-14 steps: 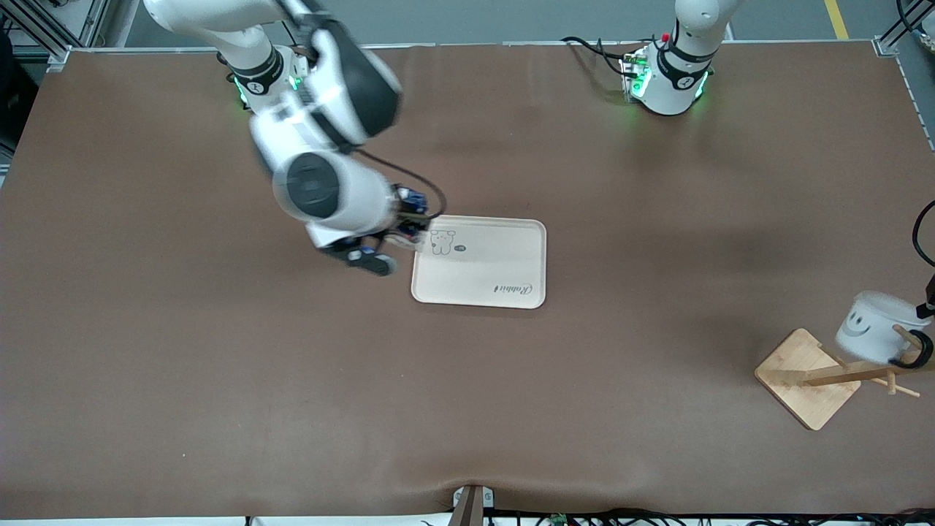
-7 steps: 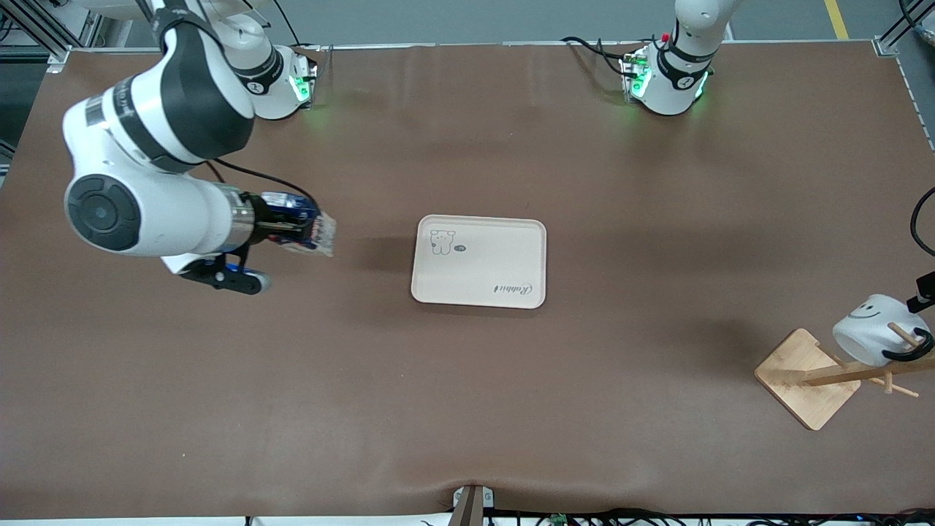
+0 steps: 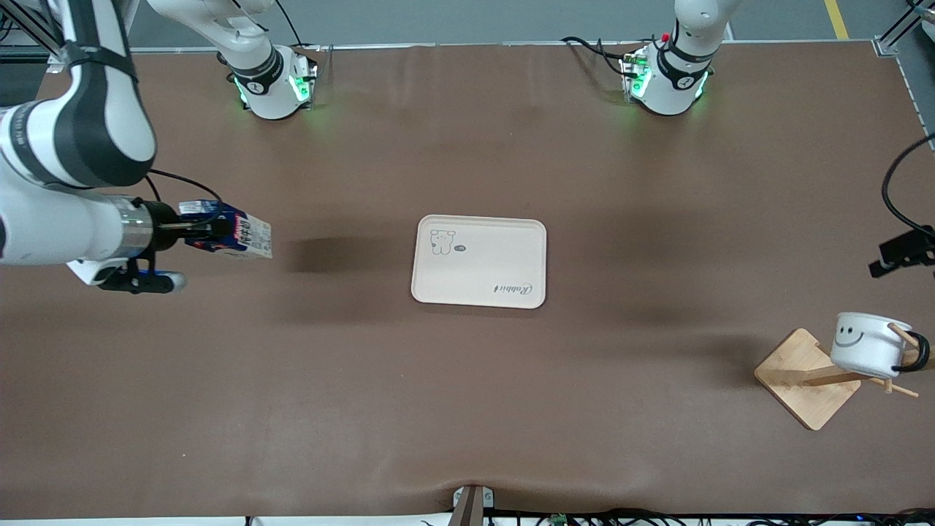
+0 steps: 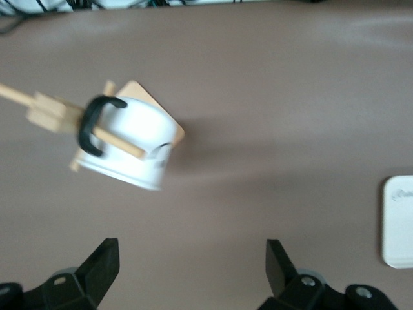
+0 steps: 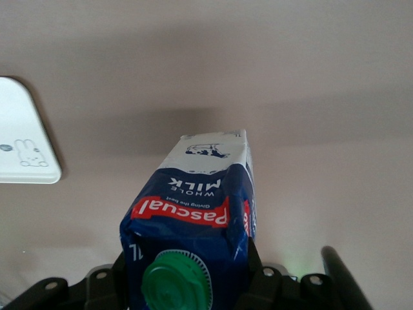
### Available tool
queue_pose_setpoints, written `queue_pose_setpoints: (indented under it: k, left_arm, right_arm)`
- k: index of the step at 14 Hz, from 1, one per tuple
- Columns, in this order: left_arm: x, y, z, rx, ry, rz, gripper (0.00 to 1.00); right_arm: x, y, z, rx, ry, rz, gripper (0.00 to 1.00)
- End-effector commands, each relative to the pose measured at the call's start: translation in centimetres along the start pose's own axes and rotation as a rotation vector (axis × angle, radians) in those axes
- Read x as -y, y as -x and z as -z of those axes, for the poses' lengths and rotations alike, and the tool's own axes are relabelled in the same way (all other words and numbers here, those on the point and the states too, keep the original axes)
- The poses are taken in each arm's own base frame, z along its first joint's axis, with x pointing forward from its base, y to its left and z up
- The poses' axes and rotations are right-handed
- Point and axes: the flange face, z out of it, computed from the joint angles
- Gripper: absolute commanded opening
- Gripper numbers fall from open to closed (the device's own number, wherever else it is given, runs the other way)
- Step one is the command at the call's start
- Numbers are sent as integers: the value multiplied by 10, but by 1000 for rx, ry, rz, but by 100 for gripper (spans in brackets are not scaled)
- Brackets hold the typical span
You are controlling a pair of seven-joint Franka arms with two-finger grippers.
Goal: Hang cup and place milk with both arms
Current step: 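Lift the milk carton with the right gripper and carry it off the tray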
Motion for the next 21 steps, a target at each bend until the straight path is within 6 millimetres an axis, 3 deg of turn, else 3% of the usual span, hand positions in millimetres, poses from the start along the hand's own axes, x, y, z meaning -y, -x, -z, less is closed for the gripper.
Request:
queue_pose_setpoints:
  k: [1, 5, 7, 10, 11, 12, 13, 14, 18, 21]
  left_arm:
    - [-33, 15, 19, 30, -39, 48, 100]
    - [-75, 32, 38, 78, -69, 77, 100]
    - [-83, 35, 44, 72, -80, 83, 100]
    - [-94, 36, 48, 66, -82, 60, 100]
    - [-98, 38, 55, 55, -94, 56, 100]
    - [-108, 40, 58, 49, -102, 43, 100]
    - [-125, 40, 59, 46, -101, 15, 100]
    - [-121, 41, 58, 56, -110, 27, 100]
    - [-135, 48, 65, 58, -151, 21, 100]
    - [-132, 54, 70, 72, -158, 28, 100]
  right_arm:
    - [-20, 10, -17, -32, 32, -6, 0]
    - [-81, -5, -61, -64, 80, -36, 0]
    - [-113, -9, -85, -86, 65, 0, 0]
    - [-134, -11, -113, -109, 57, 16, 0]
    - [-137, -11, -117, -104, 53, 11, 7]
    - [-141, -12, -118, -104, 50, 4, 34]
    - [-143, -12, -116, -107, 46, -1, 75]
    - [-142, -12, -117, -105, 40, -3, 100]
    - [-148, -13, -115, -106, 33, -14, 100]
    - [-148, -13, -112, -108, 33, -17, 100]
